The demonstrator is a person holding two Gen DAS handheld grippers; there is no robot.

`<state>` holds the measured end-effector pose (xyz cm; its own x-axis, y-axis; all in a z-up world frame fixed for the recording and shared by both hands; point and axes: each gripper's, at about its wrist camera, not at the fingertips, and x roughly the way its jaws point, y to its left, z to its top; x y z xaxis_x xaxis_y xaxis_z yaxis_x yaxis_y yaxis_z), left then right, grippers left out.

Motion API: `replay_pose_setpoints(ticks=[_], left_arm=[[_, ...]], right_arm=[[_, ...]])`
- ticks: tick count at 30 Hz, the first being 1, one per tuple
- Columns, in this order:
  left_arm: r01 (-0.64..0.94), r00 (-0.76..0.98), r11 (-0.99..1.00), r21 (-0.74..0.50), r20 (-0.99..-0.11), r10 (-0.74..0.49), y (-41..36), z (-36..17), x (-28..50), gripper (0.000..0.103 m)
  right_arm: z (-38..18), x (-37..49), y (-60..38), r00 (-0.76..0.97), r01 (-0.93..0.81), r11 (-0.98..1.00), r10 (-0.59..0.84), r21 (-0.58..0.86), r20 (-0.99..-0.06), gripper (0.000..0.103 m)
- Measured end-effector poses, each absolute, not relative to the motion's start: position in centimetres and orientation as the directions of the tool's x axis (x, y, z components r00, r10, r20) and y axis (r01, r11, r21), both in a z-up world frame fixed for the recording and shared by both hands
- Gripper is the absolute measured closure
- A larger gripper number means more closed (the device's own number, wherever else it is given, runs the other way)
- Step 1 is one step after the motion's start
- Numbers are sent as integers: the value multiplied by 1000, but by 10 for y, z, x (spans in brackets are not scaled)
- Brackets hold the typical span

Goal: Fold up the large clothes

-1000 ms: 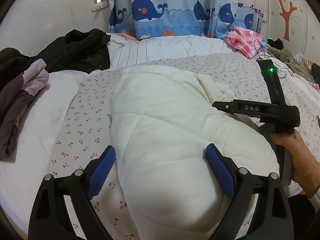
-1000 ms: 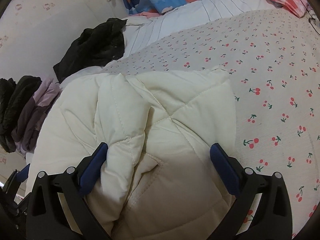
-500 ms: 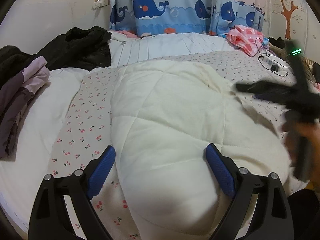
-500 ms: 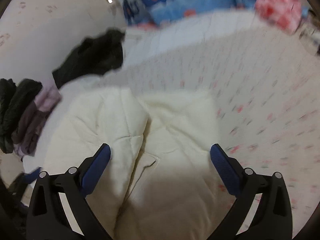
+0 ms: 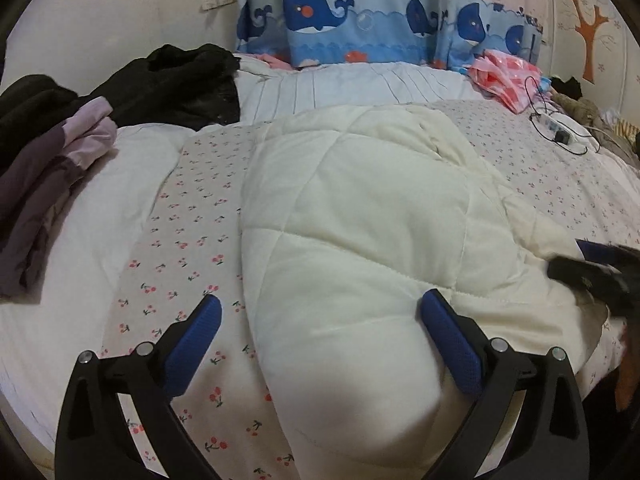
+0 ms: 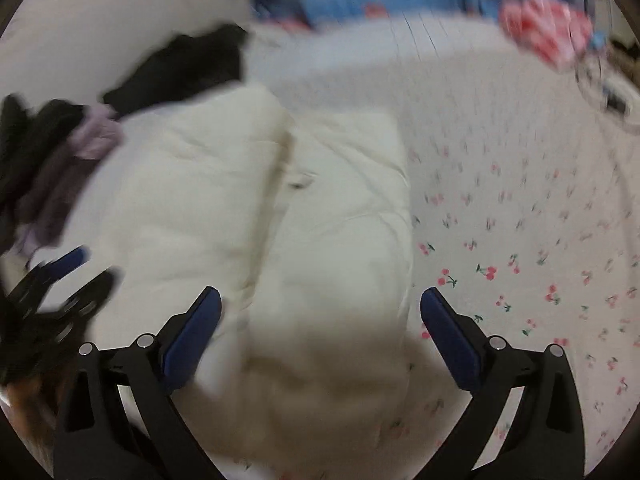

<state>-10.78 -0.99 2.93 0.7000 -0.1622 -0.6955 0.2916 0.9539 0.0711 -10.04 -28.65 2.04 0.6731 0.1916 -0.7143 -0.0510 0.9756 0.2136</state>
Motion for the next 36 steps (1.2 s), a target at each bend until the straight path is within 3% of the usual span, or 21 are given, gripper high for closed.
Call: replay_pose_setpoints(ticks=[2,5,14,21,36], left_arm=[[294,690,953,74,-706,-158,-12,31,-113,7],[295,686,952,86,-712,-148,-18,39,-131,7],[227,686,974,11,-712,-151,-5,76,-212,7],[140,713,990,20,-695,-87,10,94,-253,7],[125,710,992,-19,-696,-103,21,109,-291,7]], right_arm=[[-2,-99,-282,611,-40,983,167,180,-774,6],[-9,-93,-299,553,8,957,236,288,-799,6],[64,-183,-261,666,-100,986,166,133,-728,6],[69,-231,-233,655,-92,994,102,56,-749,7],[106,-265,-212,675,-47,999,37,8,-737,7]])
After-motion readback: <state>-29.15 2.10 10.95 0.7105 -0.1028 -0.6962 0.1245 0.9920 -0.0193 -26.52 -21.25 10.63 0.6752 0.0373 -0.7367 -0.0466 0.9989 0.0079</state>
